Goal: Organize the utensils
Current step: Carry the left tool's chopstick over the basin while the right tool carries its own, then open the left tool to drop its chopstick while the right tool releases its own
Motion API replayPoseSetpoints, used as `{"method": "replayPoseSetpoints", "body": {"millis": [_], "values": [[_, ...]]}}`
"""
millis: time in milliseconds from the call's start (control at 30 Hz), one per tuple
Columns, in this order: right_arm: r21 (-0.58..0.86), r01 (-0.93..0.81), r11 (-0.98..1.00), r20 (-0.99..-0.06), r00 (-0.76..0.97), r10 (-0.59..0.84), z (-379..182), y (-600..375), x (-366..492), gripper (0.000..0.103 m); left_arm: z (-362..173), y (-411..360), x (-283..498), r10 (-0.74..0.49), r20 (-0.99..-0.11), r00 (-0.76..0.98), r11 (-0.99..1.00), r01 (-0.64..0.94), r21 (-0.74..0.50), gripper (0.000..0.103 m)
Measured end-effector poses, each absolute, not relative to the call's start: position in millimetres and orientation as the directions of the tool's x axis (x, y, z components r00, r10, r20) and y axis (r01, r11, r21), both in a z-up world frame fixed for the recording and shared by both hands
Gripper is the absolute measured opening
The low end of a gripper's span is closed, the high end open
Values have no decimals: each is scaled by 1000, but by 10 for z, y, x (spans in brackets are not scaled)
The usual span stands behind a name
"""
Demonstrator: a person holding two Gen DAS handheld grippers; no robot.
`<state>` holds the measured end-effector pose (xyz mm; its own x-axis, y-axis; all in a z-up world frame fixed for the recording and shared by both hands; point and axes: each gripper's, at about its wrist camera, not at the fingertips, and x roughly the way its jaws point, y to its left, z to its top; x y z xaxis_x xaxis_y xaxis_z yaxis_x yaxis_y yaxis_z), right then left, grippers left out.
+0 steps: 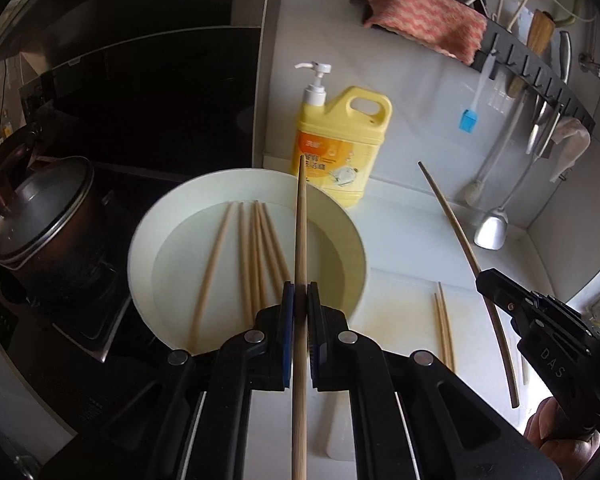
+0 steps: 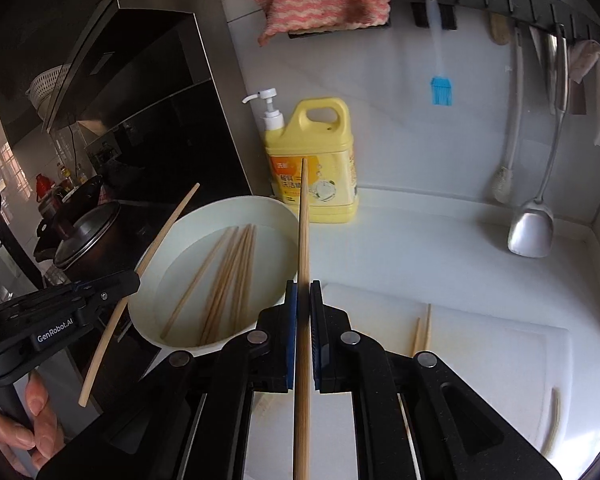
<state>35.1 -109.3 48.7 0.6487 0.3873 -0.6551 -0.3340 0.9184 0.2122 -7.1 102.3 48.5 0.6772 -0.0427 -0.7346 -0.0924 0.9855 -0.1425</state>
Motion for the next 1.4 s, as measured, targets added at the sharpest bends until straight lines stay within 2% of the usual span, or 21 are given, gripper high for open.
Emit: {"method": "replayPoseSetpoints", "body": {"millis": [200,467,800,1233,1267,1333,1400], "values": [[228,-358,905,-684,603,411,405,-303,745,6,349,1679,327,-47,-756,653,985,-94,-142,7],[234,-314,920,-737,560,378,111,287,1153,6,-20,2077,813,-108,-797,594,985,-43,-165,7],[247,-254,935,-806,481,344,-289,521,1446,6,-380,2097,1120,-159,-836,525,983,7,-183,7],[230,-225,947,-845,437,309,-466,552,1527,6,-566,2066,1264,-165,-873,460,982,-3,-187,7],[228,-223,948,-847,435,306,-469,544,1526,7,-562,2075,1255,-161,-871,465,983,-8,-186,9],[232,-213,949,-845,439,305,-454,512,1518,11,-551,2089,1236,-150,-869,472,984,-17,-179,18],[232,-207,951,-840,450,303,-424,474,1506,13,-525,2125,1216,-134,-866,482,985,-31,-169,41]]}}
